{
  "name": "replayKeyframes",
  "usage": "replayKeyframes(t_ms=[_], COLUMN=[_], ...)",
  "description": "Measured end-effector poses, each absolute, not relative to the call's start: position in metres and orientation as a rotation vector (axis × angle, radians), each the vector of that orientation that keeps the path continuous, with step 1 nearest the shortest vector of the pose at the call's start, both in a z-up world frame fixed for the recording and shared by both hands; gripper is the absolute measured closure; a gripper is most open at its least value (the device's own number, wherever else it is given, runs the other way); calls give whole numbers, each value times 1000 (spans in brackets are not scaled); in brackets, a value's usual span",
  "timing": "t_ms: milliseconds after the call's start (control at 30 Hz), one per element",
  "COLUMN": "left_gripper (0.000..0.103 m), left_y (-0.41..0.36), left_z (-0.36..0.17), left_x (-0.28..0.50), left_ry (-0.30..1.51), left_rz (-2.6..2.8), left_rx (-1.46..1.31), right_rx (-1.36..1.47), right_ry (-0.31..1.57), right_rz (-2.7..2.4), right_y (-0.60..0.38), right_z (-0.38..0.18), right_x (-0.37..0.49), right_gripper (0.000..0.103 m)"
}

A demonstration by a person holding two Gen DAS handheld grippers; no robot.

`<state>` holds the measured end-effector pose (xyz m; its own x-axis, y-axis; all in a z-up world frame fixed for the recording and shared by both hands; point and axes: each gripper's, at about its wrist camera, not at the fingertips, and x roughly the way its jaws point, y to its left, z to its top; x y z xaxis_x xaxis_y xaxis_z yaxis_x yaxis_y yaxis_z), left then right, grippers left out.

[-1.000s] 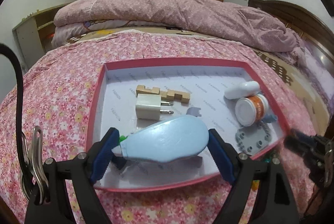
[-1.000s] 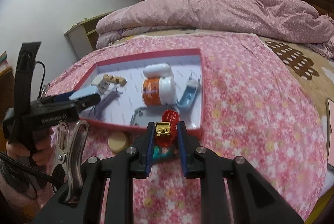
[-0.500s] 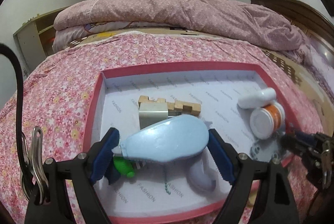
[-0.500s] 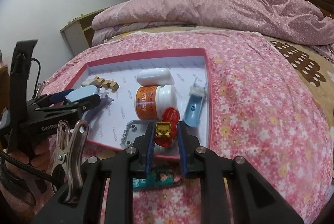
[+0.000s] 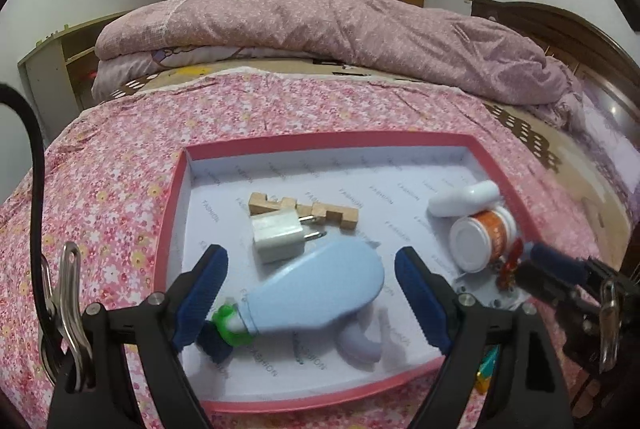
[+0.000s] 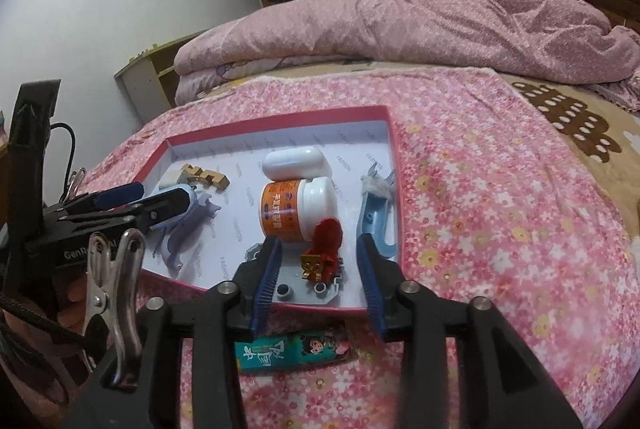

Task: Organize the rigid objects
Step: 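Carry the correction tape and red toy into the red box and open both grippers, then withdraw the left gripper from the box while the right approaches the teal lighter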

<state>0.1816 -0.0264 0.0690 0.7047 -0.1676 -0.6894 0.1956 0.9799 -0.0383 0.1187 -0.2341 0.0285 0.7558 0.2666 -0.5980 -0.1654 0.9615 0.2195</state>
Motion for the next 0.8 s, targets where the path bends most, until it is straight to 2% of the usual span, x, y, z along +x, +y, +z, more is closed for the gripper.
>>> replayKeyframes(t_ms=[133,667,800], left_gripper=[14,14,14], left_y=[-25,-8,-10], left_z=[72,80,82], left_x=[181,141,127], left_ry=[767,762,763], left_rz=[-201,-135,-156], left_rx=[28,-5,14], right_rx=[164,147,134], right_ry=[663,644,641], right_rz=[239,224,225], right_y=[-235,-233,-230], right_z=[31,39,39], right_x=[111,88,76], right_gripper=[55,53,44])
